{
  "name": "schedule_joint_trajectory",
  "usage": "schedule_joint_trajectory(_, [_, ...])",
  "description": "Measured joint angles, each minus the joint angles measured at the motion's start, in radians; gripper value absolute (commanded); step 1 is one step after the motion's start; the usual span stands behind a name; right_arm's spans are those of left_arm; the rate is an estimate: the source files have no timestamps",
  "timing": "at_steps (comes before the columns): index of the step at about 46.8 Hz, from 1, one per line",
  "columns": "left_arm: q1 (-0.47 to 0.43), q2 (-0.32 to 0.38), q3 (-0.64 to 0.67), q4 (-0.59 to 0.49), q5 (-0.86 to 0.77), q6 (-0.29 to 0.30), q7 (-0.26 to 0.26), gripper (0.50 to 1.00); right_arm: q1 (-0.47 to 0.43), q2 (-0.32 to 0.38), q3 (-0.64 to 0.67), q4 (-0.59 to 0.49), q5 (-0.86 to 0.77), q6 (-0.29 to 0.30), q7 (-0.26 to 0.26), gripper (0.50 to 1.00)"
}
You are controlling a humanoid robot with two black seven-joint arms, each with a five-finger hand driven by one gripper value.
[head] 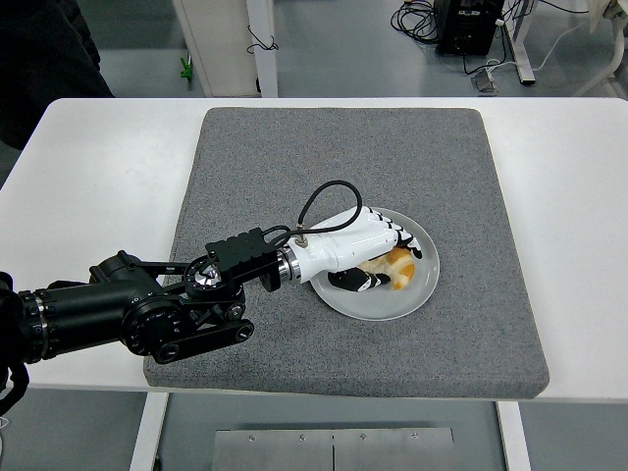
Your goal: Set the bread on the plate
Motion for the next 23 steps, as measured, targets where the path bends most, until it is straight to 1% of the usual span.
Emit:
schedule_joint_trajectory(2, [0.000,-0.001,0.000,0.000,0.000,0.000,0.000,0.640,0.001,0.000,0.000,0.000,0.000,0.000,0.000,1.000])
schedule_joint_trajectory(4, [0.000,-0.002,0.000,0.000,0.000,0.000,0.000,0.670,0.001,0.000,0.000,0.000,0.000,0.000,0.000,1.000])
schedule_joint_trajectory(10, [0.000,-0.003,-0.001,0.000,-0.002,0.000,0.000,0.852,0.001,0.000,0.000,0.000,0.000,0.000,0.000,1.000])
schedule_joint_trajectory(13, [0.000,-0.003,-0.001,0.000,-0.003,0.000,-0.005,0.916,0.001,0.000,0.000,0.000,0.000,0.000,0.000,1.000])
schedule_joint_trajectory(17, [-0.001,-0.004,-0.004,-0.002,-0.008,0.000,-0.010,0.954,0.001,0.000,0.000,0.000,0.000,0.000,0.000,1.000])
schedule_joint_trajectory(23, [-0.007,0.003,-0.006,-0.014,-0.038,-0.001,-0.017,0.960,0.001,0.000,0.000,0.000,0.000,0.000,0.000,1.000])
